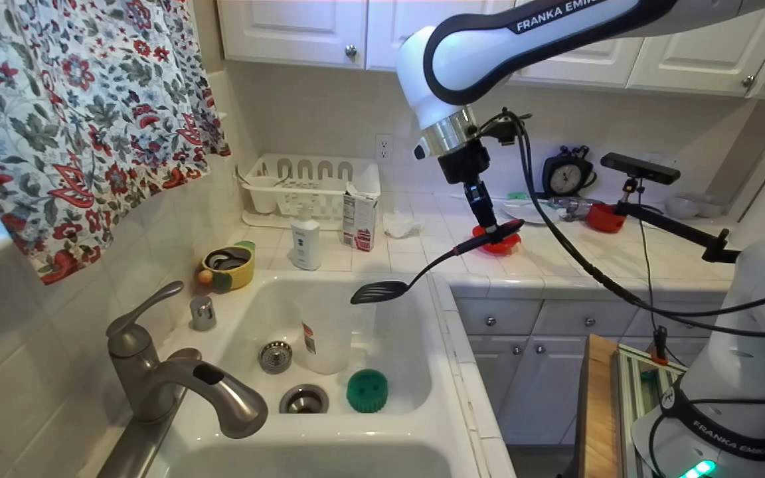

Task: Use the black spatula to stir the contents in the jug.

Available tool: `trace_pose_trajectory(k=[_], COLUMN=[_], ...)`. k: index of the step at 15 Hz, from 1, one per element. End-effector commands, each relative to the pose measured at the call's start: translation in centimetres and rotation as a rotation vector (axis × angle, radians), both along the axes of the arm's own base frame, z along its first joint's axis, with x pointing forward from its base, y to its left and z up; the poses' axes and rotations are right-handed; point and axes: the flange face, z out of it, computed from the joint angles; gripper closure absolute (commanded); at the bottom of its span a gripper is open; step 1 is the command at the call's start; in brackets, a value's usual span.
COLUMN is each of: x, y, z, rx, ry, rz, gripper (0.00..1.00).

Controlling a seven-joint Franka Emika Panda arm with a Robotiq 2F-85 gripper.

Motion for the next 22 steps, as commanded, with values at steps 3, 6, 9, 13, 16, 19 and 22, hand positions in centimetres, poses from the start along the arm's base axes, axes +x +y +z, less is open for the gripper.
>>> trace_pose_trajectory(k=[3, 6, 9, 13, 16, 19, 22], x=[0.0, 1.4, 2.8, 5.0, 7.2, 9.2, 10.5], y=[0.0, 1.8, 3.5, 4.6, 4.4, 4.1, 4.3], z=[0.0, -0.1, -0.3, -0.8, -1.7, -2.3, -2.8], rx=[0.0, 0.018, 0.011, -0.04, -0.076, -0.101, -0.117], ry=[0.0, -0.016, -0.026, -0.04, -0.048, -0.039, -0.026], rz=[0.0, 0.001, 0.001, -0.028, -0.088, -0.147, -0.18], gripper=[0.9, 0.9, 0.9, 0.9, 0.9, 0.9, 0.9])
